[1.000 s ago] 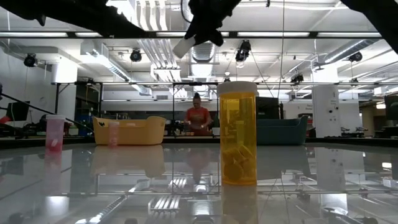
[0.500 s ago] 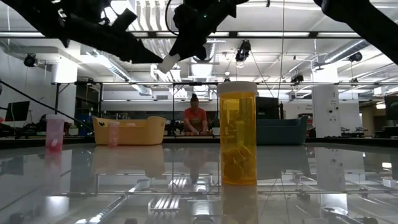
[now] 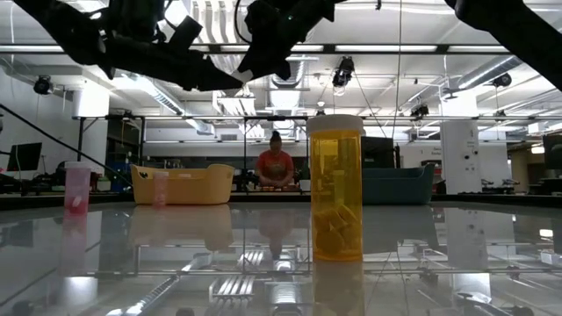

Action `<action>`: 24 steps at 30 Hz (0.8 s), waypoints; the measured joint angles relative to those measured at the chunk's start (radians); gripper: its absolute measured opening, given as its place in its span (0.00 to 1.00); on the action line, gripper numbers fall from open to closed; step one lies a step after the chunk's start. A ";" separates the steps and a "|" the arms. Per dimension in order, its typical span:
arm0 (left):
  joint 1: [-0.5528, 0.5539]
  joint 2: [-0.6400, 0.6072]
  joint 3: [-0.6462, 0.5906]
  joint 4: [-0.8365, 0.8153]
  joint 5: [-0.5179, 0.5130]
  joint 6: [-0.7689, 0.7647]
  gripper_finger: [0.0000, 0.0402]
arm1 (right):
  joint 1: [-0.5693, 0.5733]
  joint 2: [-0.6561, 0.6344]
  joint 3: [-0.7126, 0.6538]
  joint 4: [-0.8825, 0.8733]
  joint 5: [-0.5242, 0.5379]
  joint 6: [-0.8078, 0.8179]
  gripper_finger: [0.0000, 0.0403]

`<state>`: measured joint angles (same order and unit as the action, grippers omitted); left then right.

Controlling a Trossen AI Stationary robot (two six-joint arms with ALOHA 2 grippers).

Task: Pick and place medicine bottles into bin by pill shape (circle, oval)
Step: Put the transparent tablet bottle into the yellow bin

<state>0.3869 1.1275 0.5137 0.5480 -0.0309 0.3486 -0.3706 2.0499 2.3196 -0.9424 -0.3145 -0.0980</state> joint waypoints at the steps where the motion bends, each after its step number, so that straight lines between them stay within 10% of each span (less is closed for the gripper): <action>1: 0.000 0.007 0.000 0.005 0.001 -0.001 0.71 | 0.000 0.000 0.000 -0.001 0.000 0.000 0.35; 24: 0.007 0.009 0.000 0.039 -0.004 -0.001 0.29 | -0.001 -0.007 0.000 0.000 0.000 0.010 0.51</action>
<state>0.3935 1.1364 0.5133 0.5873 -0.0352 0.3472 -0.3714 2.0428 2.3196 -0.9424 -0.3143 -0.0881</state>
